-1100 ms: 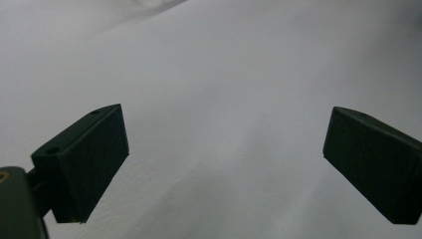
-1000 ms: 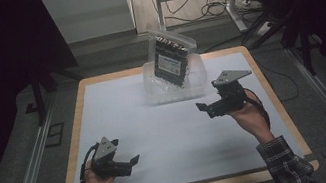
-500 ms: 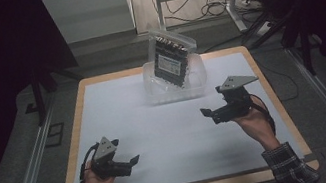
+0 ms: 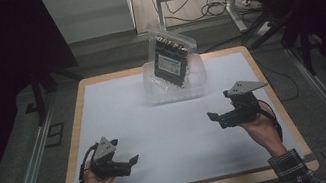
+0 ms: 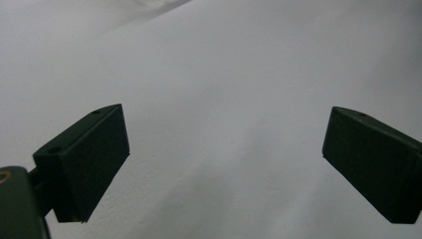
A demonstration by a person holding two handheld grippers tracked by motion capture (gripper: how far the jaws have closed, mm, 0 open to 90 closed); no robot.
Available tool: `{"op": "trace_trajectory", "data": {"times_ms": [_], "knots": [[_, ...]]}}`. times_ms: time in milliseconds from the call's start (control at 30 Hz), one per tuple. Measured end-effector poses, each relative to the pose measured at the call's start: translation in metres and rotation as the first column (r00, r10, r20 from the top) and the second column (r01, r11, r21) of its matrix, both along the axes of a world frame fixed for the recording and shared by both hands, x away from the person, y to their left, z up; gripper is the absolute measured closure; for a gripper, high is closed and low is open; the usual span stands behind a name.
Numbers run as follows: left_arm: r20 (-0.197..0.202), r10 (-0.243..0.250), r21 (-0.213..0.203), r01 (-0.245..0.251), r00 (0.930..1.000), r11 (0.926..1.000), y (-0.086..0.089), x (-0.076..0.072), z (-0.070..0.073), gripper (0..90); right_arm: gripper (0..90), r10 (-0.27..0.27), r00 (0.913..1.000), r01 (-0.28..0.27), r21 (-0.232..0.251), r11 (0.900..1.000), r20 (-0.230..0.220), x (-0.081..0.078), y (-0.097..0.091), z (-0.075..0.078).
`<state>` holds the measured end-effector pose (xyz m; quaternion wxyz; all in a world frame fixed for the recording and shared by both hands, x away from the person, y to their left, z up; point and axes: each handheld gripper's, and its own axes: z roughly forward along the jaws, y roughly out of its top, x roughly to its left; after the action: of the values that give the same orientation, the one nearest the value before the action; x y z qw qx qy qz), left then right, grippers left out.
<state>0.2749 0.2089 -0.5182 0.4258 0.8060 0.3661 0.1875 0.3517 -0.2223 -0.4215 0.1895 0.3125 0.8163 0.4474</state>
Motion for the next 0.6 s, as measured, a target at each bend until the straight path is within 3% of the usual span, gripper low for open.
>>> {"op": "trace_trajectory", "data": {"times_ms": [600], "knots": [[-0.005, 0.001, 0.005, 0.0, 1.0, 1.0, -0.001, -0.001, 0.001, 3.3, 1.5, -0.012, 0.9999, 0.012, -0.002, 0.9999, 0.007, -0.018, -0.014, -0.009]]}}
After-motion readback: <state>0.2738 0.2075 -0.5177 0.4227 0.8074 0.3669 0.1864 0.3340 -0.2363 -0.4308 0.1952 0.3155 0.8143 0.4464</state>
